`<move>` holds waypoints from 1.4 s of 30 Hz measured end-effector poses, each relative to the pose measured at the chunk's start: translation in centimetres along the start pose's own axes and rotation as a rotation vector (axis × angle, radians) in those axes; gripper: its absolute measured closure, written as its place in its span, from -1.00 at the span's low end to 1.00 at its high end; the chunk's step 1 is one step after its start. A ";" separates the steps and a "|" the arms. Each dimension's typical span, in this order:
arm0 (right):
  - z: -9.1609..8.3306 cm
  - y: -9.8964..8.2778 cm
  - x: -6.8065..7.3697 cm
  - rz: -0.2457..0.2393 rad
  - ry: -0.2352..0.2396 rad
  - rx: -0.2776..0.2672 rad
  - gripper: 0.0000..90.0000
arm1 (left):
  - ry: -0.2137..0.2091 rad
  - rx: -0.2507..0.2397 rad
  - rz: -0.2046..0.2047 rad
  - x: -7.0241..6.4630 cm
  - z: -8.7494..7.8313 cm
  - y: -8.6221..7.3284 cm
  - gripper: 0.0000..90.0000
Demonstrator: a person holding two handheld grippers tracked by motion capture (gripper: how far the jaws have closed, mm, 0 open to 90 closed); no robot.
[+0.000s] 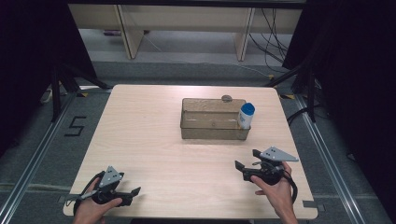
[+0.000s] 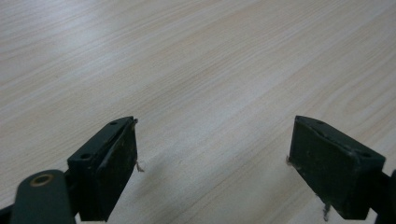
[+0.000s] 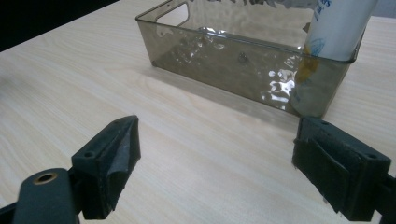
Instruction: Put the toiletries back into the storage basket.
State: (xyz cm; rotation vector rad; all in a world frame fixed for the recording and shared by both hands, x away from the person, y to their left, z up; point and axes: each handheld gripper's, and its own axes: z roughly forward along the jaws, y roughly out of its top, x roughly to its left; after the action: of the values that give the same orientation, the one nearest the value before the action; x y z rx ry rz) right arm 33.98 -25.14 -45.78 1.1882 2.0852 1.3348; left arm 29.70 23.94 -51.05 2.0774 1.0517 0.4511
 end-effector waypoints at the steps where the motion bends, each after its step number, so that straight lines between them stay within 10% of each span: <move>1: -0.2 -0.2 0.1 0.002 0.005 0.013 -0.65 | 0.001 0.005 0.005 0.0 0.0 0.0 -0.67; 42: -2.6 -3.7 0.8 0.026 0.016 0.087 -0.65 | -0.001 0.009 0.001 0.1 -0.1 -0.1 -0.67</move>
State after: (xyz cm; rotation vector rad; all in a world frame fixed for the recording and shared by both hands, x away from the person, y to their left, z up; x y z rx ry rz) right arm 30.08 -26.62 -47.72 1.2484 2.1657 1.2814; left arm 29.63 24.06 -51.01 2.0858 1.0532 0.4464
